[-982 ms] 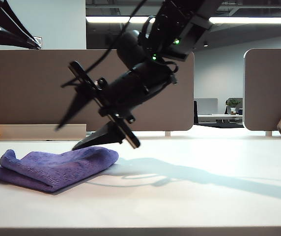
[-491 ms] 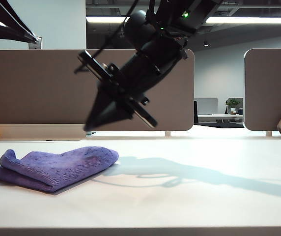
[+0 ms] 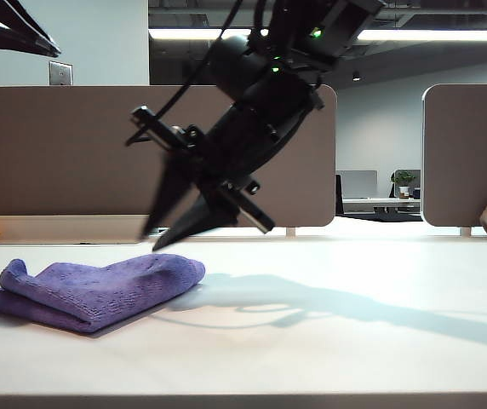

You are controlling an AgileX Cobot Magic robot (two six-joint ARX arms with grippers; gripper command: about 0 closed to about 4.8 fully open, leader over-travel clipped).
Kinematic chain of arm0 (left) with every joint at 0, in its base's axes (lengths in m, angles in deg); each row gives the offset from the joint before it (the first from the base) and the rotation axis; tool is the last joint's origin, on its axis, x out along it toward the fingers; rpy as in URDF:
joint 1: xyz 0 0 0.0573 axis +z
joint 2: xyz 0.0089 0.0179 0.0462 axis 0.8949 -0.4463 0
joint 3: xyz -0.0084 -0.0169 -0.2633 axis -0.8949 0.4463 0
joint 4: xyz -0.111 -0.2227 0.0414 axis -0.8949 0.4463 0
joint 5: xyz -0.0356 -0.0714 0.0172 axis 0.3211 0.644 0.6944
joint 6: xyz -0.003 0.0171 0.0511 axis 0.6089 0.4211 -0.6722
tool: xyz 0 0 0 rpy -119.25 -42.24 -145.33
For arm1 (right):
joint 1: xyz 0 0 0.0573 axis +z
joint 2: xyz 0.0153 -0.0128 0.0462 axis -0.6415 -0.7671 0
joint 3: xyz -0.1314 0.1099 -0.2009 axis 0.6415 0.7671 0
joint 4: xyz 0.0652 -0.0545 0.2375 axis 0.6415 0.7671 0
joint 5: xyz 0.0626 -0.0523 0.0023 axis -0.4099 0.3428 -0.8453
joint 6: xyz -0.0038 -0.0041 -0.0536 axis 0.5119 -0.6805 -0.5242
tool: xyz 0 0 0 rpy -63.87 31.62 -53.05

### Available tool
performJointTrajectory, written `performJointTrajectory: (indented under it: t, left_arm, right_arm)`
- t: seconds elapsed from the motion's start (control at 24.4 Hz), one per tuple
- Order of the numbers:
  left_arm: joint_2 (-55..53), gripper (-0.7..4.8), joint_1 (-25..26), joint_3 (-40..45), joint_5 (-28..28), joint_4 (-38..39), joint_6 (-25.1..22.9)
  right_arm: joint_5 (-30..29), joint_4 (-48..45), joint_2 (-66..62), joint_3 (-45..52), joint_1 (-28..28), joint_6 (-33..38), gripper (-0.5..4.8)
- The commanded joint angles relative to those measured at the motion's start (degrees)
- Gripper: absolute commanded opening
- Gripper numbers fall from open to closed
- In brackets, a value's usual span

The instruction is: Fold the bottom of the cloth upward, then fold it vertically to form a square shape.

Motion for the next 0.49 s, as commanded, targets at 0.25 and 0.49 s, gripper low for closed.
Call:
performJointTrajectory:
  t: [0.25, 0.49]
  left_arm:
    - [0.2, -0.03, 0.1, -0.2, 0.0, 1.0, -0.4]
    - [0.2, -0.03, 0.1, -0.2, 0.4, 2.3, -0.7]
  right_arm:
    - [-3.1, 2.6, -3.5, -0.1, 3.7, 0.0, 1.83]
    - [-4.3, 7.4, -5.0, -0.1, 4.3, -0.8, 2.13]
